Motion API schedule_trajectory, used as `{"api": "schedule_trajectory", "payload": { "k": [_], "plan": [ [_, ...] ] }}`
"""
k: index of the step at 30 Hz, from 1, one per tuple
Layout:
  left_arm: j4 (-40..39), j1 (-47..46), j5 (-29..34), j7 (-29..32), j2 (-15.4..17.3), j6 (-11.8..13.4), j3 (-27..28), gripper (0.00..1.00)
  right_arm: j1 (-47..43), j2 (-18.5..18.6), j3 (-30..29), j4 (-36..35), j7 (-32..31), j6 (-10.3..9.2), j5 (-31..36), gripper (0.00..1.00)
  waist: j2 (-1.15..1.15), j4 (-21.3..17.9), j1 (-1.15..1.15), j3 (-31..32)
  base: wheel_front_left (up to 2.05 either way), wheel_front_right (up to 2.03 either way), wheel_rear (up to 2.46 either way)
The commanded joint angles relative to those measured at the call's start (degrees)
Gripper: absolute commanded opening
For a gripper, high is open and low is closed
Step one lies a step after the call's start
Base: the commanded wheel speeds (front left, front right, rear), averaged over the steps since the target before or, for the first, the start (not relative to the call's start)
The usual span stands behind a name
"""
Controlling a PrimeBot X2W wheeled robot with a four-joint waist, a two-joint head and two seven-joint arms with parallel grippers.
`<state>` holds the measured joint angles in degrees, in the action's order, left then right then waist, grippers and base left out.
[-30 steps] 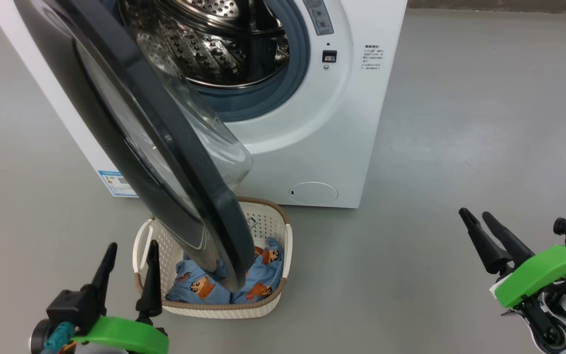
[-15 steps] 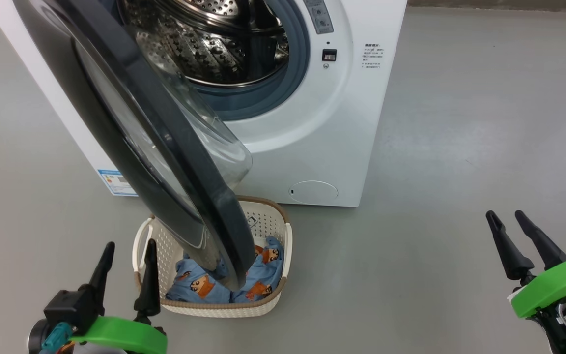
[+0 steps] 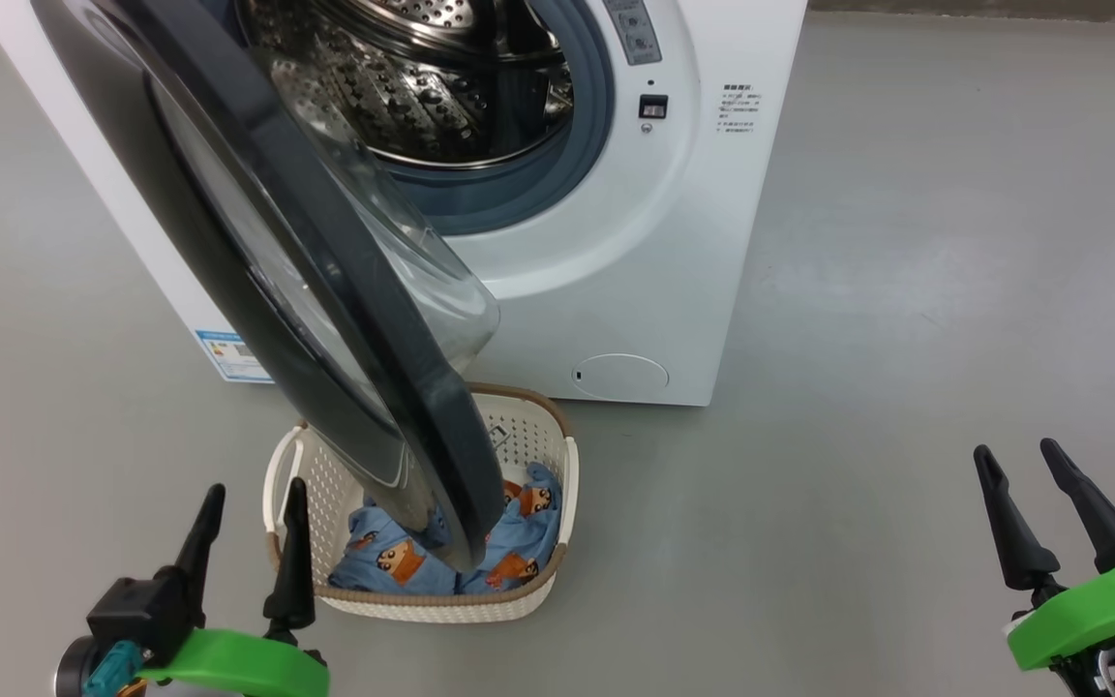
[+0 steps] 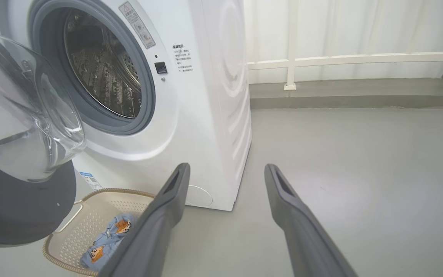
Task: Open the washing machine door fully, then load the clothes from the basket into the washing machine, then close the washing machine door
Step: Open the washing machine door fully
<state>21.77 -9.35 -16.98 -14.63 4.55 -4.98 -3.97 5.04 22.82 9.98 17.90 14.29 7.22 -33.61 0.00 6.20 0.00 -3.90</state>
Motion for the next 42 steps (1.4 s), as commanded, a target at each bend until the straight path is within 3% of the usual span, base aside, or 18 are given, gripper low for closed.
{"api": "schedule_trajectory", "payload": {
  "k": [1, 10, 11, 12, 13, 23, 28, 32, 36, 42],
  "plan": [
    [-1.65, -1.04, 0.26, -0.37, 1.14, 0.25, 1.76, 1.0, -0.62, 0.54, -0.3, -1.62, 0.71, 0.26, 0.98, 1.0, 0.0, 0.04, 0.0, -0.08, 0.0, 0.0, 0.0],
    [-2.0, -1.16, -0.11, -0.37, 1.02, 0.26, 2.15, 1.0, -2.13, -0.99, -1.46, -1.88, 0.71, 0.26, 3.43, 1.0, 0.0, 0.08, 0.0, -0.15, 0.0, 0.0, 0.0],
    [-2.62, -1.31, -0.38, -0.37, 0.94, 0.22, 2.49, 0.94, -2.15, -1.06, -1.52, -1.87, 0.71, 0.26, 3.46, 1.0, 0.0, 0.08, 0.0, -0.11, 0.0, 0.0, 0.0],
    [-3.33, -1.45, -0.54, -0.37, 0.88, 0.21, 2.81, 0.38, -2.19, -1.11, -1.59, -1.86, 0.71, 0.26, 3.51, 1.0, 0.0, 0.1, 0.0, -0.06, 0.0, 0.0, 0.0],
    [-4.23, -1.6, -0.73, -0.37, 0.78, 0.24, 3.17, 0.0, -2.23, -1.19, -1.73, -1.89, 0.71, 0.26, 3.53, 1.0, 0.0, 0.12, 0.0, 0.0, 0.0, 0.0, 0.0],
    [-21.58, -1.69, -1.53, 0.01, -0.38, 1.15, 3.08, 0.0, -2.63, -1.18, -2.28, -2.27, 0.71, 0.26, 3.86, 1.0, 0.0, 0.24, 0.0, 0.67, 0.0, 0.0, 0.0],
    [-35.87, -1.26, -2.29, 3.65, -1.03, 2.15, -1.38, 0.0, -2.62, -1.36, -2.72, -2.46, 0.71, 0.26, 3.71, 1.0, 0.0, 0.24, 0.0, 0.8, 0.0, 0.0, 0.0],
    [-42.95, -1.0, -3.18, 7.91, -1.37, 2.8, -7.54, 0.0, -2.49, -1.51, -2.74, -2.53, 0.71, 0.26, 3.78, 1.0, 0.0, 0.07, 0.0, 0.88, 0.0, 0.0, 0.0],
    [-44.91, -1.26, -4.38, 10.59, -1.54, 3.39, -13.79, 0.0, -2.21, -1.6, -2.68, -2.56, 0.71, 0.26, 3.79, 1.0, 0.0, -0.24, 0.0, 0.81, 0.0, 0.0, 0.0],
    [-39.72, -2.0, -8.53, 11.03, -1.65, 4.31, -20.12, 0.0, -1.8, -1.81, -2.34, -2.61, 0.71, 0.26, 3.87, 1.0, 0.0, -1.0, 0.0, 0.71, 0.0, 0.0, 0.0]
  ]
}}
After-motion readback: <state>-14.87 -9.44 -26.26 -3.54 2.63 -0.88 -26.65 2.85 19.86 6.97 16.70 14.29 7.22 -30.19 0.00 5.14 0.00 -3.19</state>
